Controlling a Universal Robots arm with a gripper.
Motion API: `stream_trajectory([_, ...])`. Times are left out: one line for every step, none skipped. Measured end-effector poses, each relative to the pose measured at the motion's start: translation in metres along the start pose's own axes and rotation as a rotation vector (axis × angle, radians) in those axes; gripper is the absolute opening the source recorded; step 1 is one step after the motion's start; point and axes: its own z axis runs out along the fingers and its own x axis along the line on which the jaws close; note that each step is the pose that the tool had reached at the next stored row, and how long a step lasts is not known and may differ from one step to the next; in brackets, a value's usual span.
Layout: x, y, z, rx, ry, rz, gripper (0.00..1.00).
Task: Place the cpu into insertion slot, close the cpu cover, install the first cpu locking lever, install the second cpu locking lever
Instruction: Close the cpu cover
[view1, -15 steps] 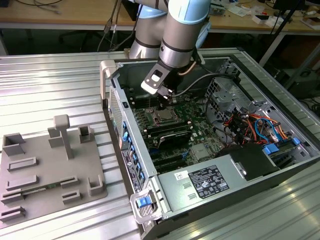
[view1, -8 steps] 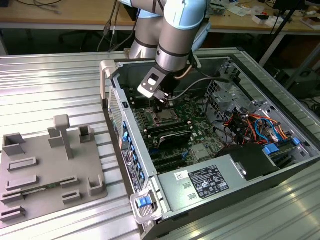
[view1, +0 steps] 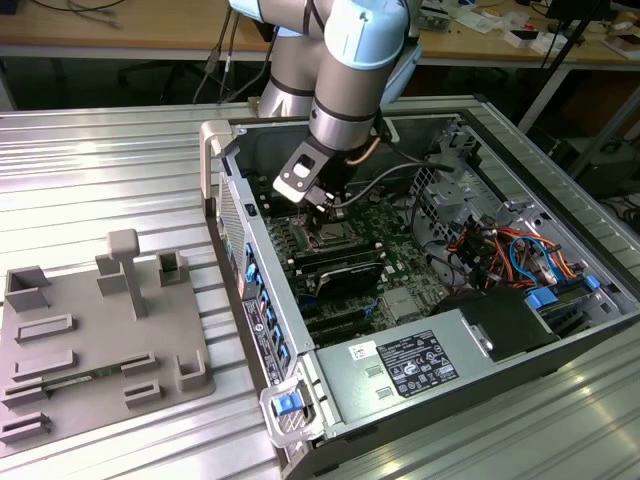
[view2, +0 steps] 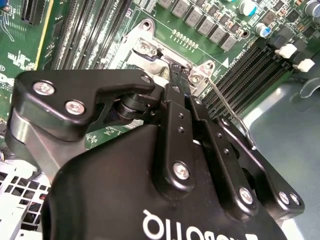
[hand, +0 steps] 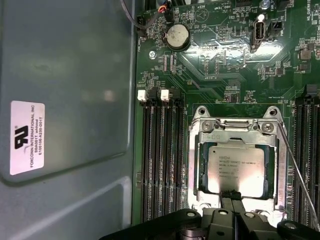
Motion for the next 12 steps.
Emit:
stream_trajectory([0.0, -0.0001, 0.0001, -0.0002, 0.0012, 0.0, 0.11])
stream_trajectory([0.0, -0.0001, 0.0001, -0.0004, 0.0018, 0.0, 0.11])
stream_trajectory([0.0, -0.0006, -0.0001, -0.0003, 0.002, 0.0, 0.11])
stream_trajectory([0.0001, -0.0009, 0.0001, -0.0004, 0.0021, 0.0, 0.11])
stream_trajectory([0.0, -0.0011, 0.0006, -0.0003, 0.002, 0.0, 0.11])
stream_trajectory([0.0, -0.0015, 0.0012, -0.0002, 0.002, 0.0, 0.11])
stream_trajectory([0.0, -0.0016, 0.0012, -0.0001, 0.0026, 0.0, 0.11])
stream_trajectory([0.0, -0.0016, 0.0012, -0.0002, 0.0033, 0.0, 0.11])
stream_trajectory([0.0001, -0.0016, -0.0002, -0.0003, 0.0041, 0.0, 0.11])
stream_trajectory([0.0001, -0.0016, -0.0016, -0.0003, 0.0041, 0.0, 0.11])
stream_trajectory([0.0001, -0.0016, -0.0026, -0.0003, 0.0041, 0.0, 0.11])
stream_trajectory([0.0001, -0.0015, -0.0034, -0.0003, 0.0042, 0.0, 0.11])
